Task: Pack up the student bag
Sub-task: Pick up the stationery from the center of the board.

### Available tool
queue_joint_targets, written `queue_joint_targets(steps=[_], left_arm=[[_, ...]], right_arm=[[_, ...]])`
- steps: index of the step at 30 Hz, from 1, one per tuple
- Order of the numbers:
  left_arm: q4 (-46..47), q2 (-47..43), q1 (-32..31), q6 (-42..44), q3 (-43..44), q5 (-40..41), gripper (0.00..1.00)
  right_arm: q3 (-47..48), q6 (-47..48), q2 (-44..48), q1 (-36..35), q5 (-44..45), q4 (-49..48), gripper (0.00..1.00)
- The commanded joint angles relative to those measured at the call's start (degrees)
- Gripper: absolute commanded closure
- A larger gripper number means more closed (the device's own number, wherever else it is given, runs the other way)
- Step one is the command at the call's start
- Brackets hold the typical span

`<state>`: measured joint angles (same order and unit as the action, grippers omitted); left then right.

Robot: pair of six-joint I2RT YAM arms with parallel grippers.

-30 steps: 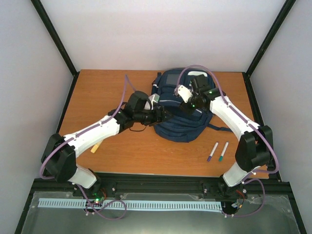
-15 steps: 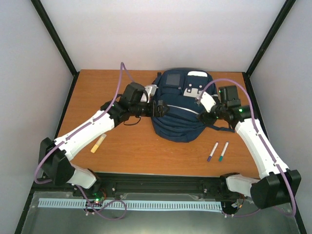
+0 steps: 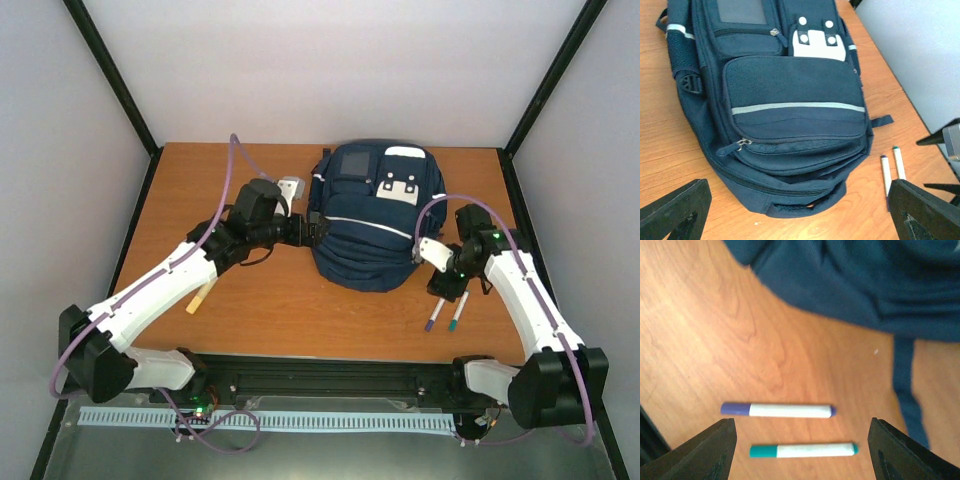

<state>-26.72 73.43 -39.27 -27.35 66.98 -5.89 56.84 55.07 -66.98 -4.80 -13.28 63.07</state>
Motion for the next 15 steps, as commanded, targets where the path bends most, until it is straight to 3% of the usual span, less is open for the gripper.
queue_joint_targets(steps=[1,8,11,13,15], left_arm=[[-4.8,2.9,0.0,2.0,3.0,4.3,0.0],[-4.0,-0.1,0.3,4.0,2.7,10.6,0.0],[-4.1,0.1,0.3,4.1,3.0,9.4,0.0],[-4.3,0.1,0.3,4.2,3.0,9.6,0.0],[-4.5,0.0,0.3,4.4,3.1,10.1,0.0]], right_arm=[[-3.2,6.7,-2.5,0.5,8.4,2.9,0.29],[-8.6,-3.2,-8.7,0.6,18.2,-4.9,0.38],[-10.6,-8.6,-9.7,1.6,20.4,-7.2,0.25],[-12.1,-10.0,-9.8,2.0,21.4,-8.2,0.03],[-13.7,-11.1,-9.7,2.4,23.6,-9.7,0.0]])
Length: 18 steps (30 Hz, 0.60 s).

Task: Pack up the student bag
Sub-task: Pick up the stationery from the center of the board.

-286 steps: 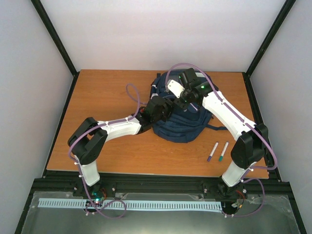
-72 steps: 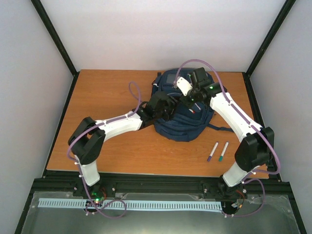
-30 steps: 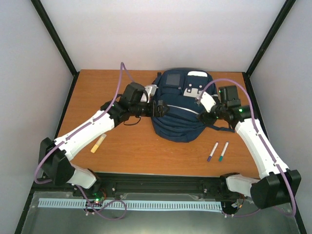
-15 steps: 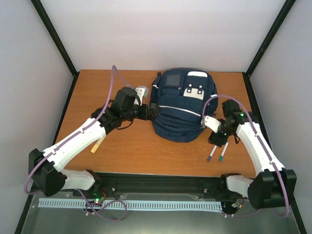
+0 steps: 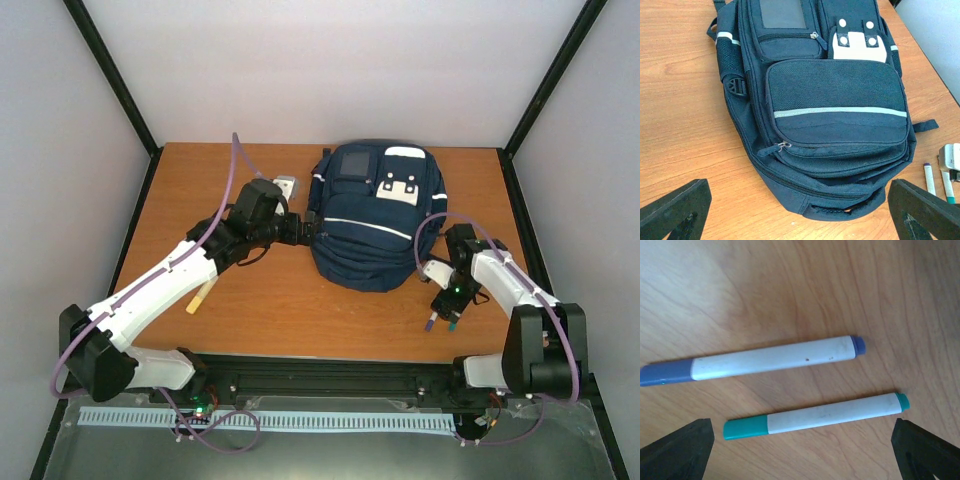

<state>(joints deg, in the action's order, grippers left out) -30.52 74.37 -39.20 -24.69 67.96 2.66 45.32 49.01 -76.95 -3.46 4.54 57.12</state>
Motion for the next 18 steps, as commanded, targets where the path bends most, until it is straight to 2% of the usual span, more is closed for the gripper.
queue_joint_targets(steps=[1,6,10,14,18], left_arm=[[-0.7,-0.9,0.3,1.8,2.1,1.7,0.0],[-0.6,-1.1,0.3,1.6,2.0,0.8,0.0],[-0.5,-1.3,0.3,1.6,1.8,0.6,0.0],[-0.5,-1.5,0.3,1.5,1.8,0.5,0.0],[-0.4,-1.8,0.3,1.5,1.7,0.4,0.0]], right_arm=[[-2.7,-5.4,0.2,1.4,6.1,-4.4,0.0],[-2.8,-8.5,-2.6,3.6,5.9,-5.4,0.0],[0.1,-10.0,-7.0,7.1,3.6,-4.2,0.04],[2.0,-9.6,-10.5,10.4,0.1,-3.1,0.14],[3.0,-9.3,-13.2,12.7,-1.9,-1.9,0.31]])
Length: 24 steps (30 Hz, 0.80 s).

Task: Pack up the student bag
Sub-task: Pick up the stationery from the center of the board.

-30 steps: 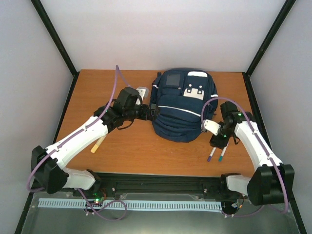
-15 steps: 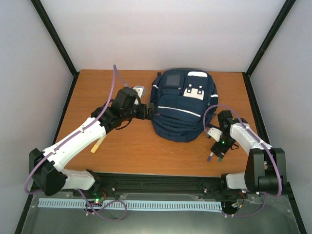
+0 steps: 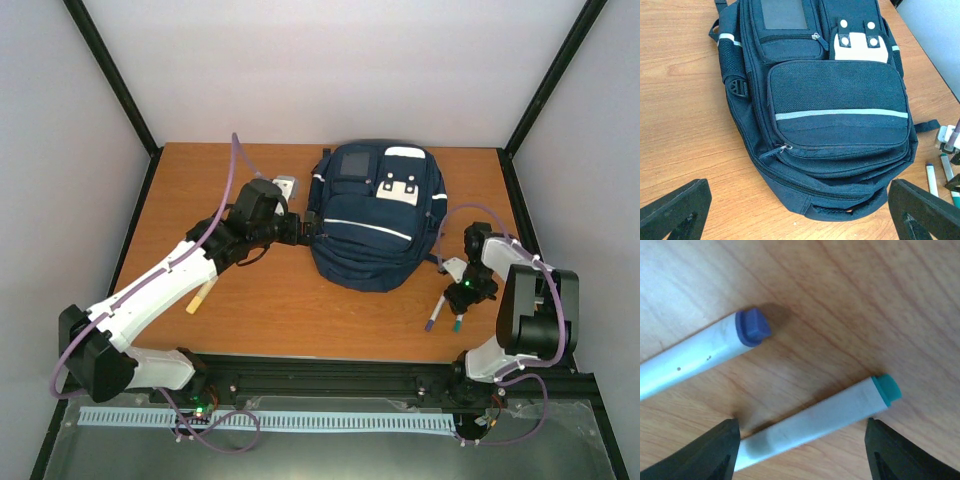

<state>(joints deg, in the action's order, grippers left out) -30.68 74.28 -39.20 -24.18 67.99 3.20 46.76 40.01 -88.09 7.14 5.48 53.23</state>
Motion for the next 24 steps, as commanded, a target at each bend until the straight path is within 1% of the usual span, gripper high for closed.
queue_joint_targets(steps=[1,5,8,11,13,20,24], left_arm=[[-0.3,-1.7,0.3,0.9,1.6,-0.1,0.0],[-0.2,-1.6,0.3,0.9,1.6,-0.2,0.0],[-0.2,-1.5,0.3,1.0,1.5,-0.2,0.0],[-0.1,-1.2,0.3,0.8,1.4,-0.3,0.0],[0.0,-1.2,0.3,0.8,1.4,-0.5,0.0],[0.1,-0.9,0.3,0.9,1.3,-0.6,0.0],[0.1,-0.5,0.3,0.8,1.2,-0.9,0.0]], right_arm=[[1.8,-0.2,-2.3,2.5,-3.2,2.2,0.36],[1.8,0.6,-2.9,3.5,-3.6,2.2,0.55],[1.6,1.1,-2.9,3.7,-3.4,2.0,0.64],[1.4,1.7,-2.5,3.6,-3.3,1.6,0.69],[1.4,2.2,-2.2,3.6,-3.3,1.3,0.75],[0.8,3.2,-0.9,3.7,-3.4,0.2,0.87],[1.0,3.0,0.7,3.6,-4.2,1.5,0.93]])
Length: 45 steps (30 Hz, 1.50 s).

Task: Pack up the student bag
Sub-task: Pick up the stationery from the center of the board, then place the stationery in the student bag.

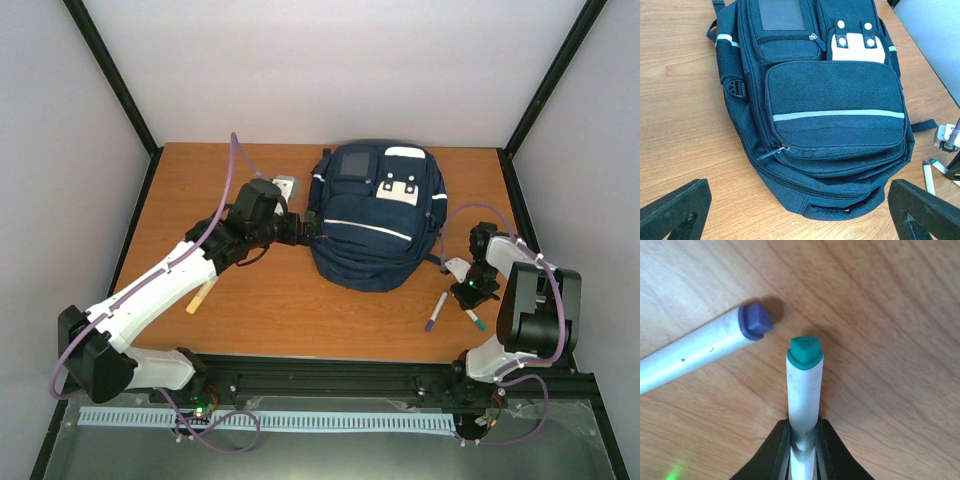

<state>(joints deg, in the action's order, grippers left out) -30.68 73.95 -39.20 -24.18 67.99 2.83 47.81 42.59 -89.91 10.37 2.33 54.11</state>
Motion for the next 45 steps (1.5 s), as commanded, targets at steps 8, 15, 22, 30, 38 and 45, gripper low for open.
queue_joint_targets(steps=[8,15,22,30,38,45], left_arm=[[0.0,2.9,0.3,0.2,1.7,-0.6,0.0],[-0.1,10.0,0.4,1.9,3.4,-6.4,0.0],[5.0,14.4,0.3,-6.3,3.3,-16.4,0.05],[5.6,18.0,-5.2,15.5,4.9,-7.2,0.27],[4.8,19.3,-8.3,35.7,4.8,3.7,0.26],[9.5,20.9,-8.4,45.2,5.5,2.0,0.36]], right_arm=[[4.7,-1.0,8.1,0.4,-6.0,4.9,0.94],[10.0,-1.4,10.8,0.2,-15.9,6.5,0.94],[14.7,-2.2,13.4,-3.2,-23.4,3.7,0.93],[15.1,-6.6,16.8,-6.1,-33.5,-1.8,0.93],[13.6,-9.7,17.4,-6.3,-37.3,-6.2,0.93],[12.9,-12.1,19.3,-6.3,-39.3,-7.1,0.93]])
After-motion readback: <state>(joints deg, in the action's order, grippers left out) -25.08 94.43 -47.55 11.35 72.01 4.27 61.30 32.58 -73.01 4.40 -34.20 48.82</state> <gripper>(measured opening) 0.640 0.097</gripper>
